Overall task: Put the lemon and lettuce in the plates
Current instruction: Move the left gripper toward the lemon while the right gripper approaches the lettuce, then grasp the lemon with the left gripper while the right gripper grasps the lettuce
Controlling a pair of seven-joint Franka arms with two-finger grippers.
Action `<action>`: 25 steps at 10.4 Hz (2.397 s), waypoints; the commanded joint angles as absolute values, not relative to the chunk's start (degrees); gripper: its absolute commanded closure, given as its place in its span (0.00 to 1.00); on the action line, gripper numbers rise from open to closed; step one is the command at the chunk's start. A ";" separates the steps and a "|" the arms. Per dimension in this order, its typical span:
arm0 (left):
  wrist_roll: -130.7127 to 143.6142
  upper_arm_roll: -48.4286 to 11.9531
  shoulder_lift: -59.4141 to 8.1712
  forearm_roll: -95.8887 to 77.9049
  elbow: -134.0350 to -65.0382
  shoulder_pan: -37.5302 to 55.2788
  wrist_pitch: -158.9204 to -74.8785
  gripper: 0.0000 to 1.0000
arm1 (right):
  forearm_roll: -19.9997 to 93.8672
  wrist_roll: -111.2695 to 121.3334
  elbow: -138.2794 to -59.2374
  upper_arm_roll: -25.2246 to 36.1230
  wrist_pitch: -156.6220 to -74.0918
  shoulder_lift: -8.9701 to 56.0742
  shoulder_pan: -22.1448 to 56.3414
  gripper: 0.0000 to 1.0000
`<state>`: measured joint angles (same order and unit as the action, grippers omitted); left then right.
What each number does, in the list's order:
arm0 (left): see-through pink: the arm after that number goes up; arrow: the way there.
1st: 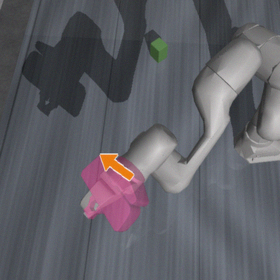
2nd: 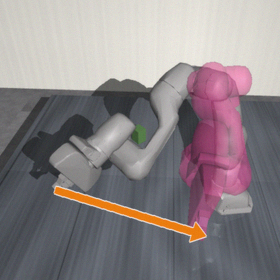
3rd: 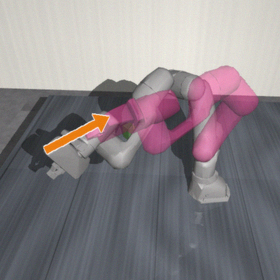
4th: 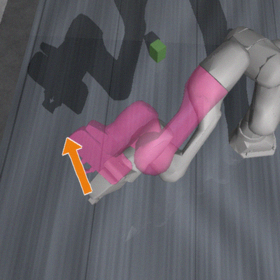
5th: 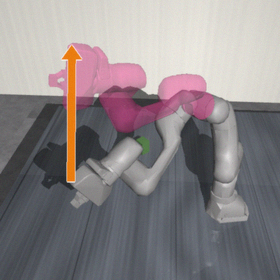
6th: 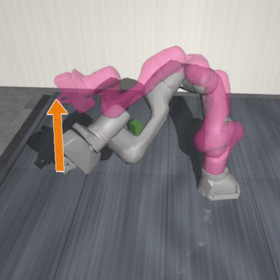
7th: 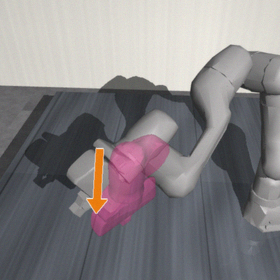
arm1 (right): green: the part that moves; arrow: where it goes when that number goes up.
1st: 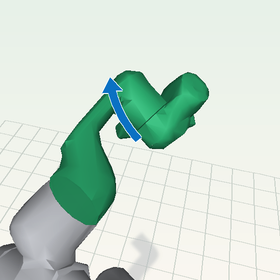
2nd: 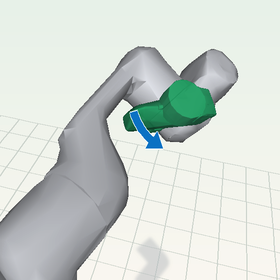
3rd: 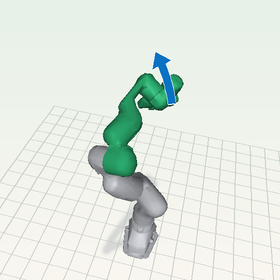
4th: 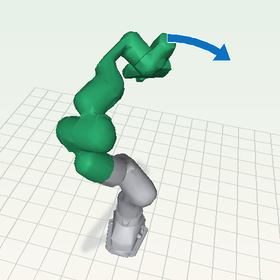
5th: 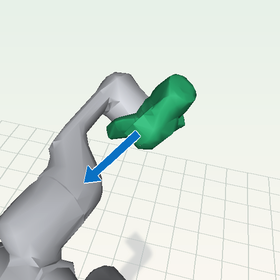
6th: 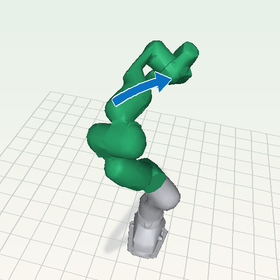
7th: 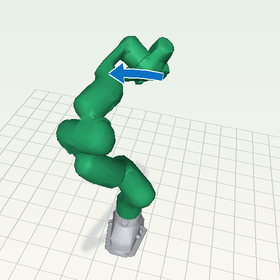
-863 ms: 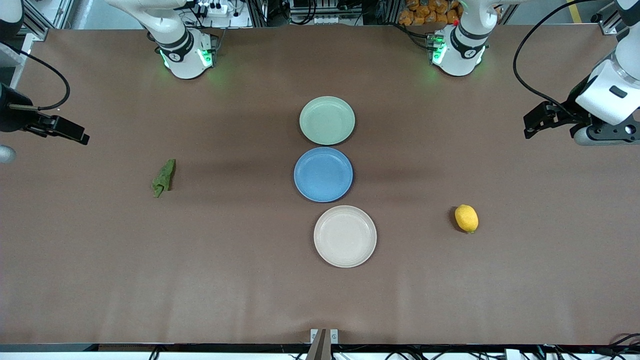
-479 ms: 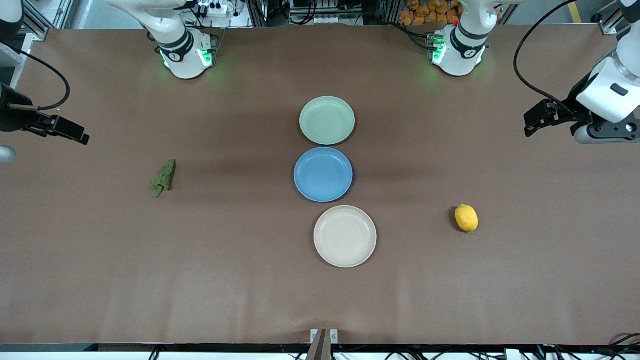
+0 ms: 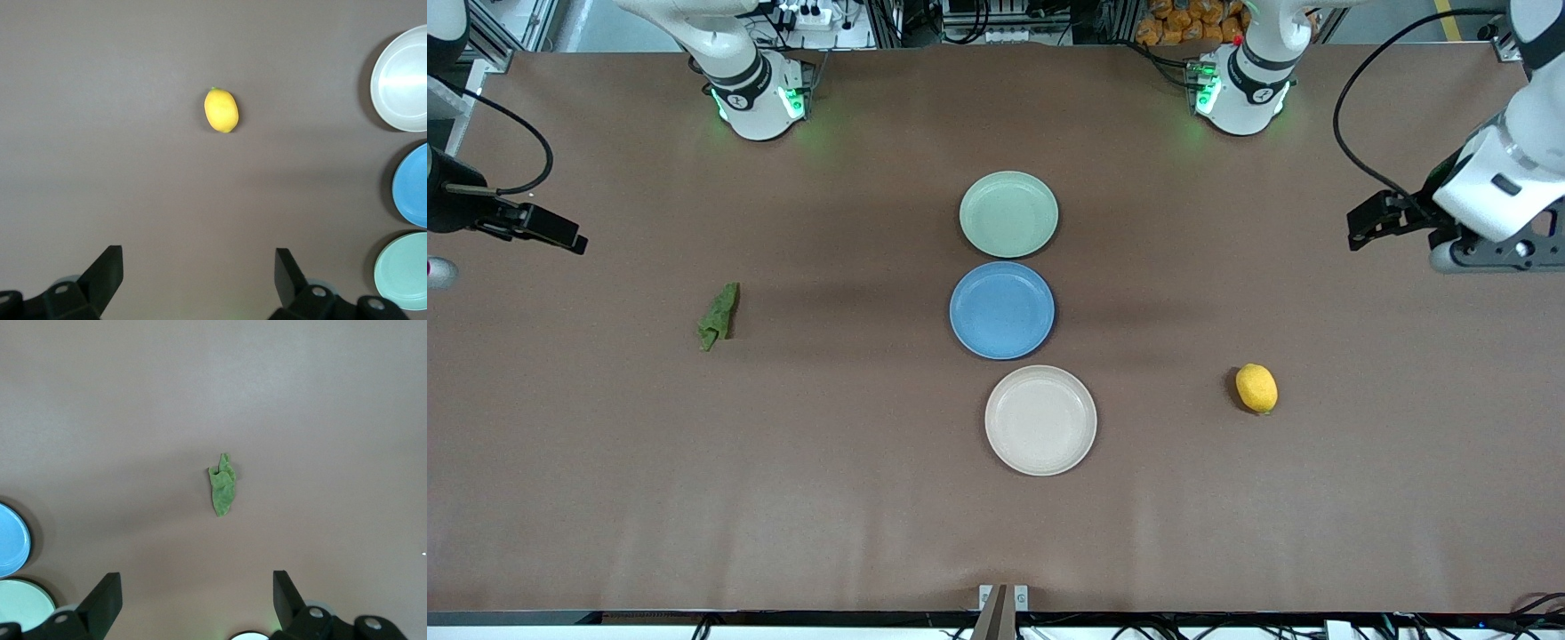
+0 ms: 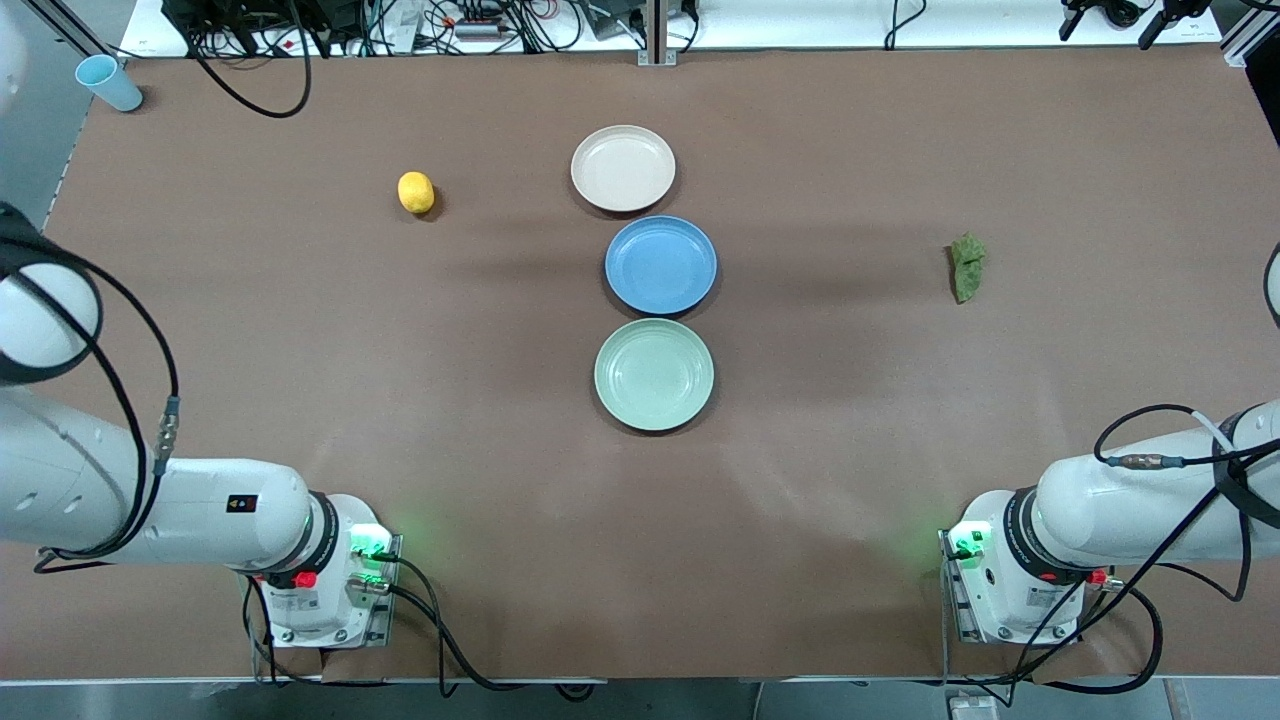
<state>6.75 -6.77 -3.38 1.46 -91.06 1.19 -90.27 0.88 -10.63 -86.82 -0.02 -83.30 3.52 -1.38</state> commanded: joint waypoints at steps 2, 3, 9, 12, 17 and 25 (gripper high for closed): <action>6.94 -6.77 -9.64 0.88 -89.91 1.05 -89.12 0.00 | 0.79 -10.63 -88.15 0.35 -82.18 2.20 -1.05 0.00; 8.60 -6.77 -12.02 0.97 -89.83 1.32 -90.08 0.00 | 0.79 -10.63 -88.15 0.35 -81.39 2.20 -1.05 0.00; 9.14 -6.86 -18.63 0.97 -95.78 0.79 -104.90 0.00 | 1.05 -10.81 -90.69 0.35 -73.48 2.64 -1.93 0.00; 9.14 -6.77 -22.75 2.54 -97.03 -0.35 -111.16 0.00 | 1.05 -10.11 -93.14 0.35 -77.23 3.43 -2.54 0.00; 9.23 -6.59 -28.91 2.55 -97.03 -0.97 -116.80 0.00 | 1.23 -9.32 -102.03 0.35 -86.65 4.22 -4.92 0.00; 15.12 -6.33 -36.20 2.55 -96.33 0.53 -126.82 0.00 | 1.32 -8.79 -121.98 0.26 -114.41 8.24 -4.22 0.00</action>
<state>13.55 -6.33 -35.06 1.56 -97.30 0.11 -125.85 0.90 -9.53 -119.70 0.43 -111.59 7.63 -4.27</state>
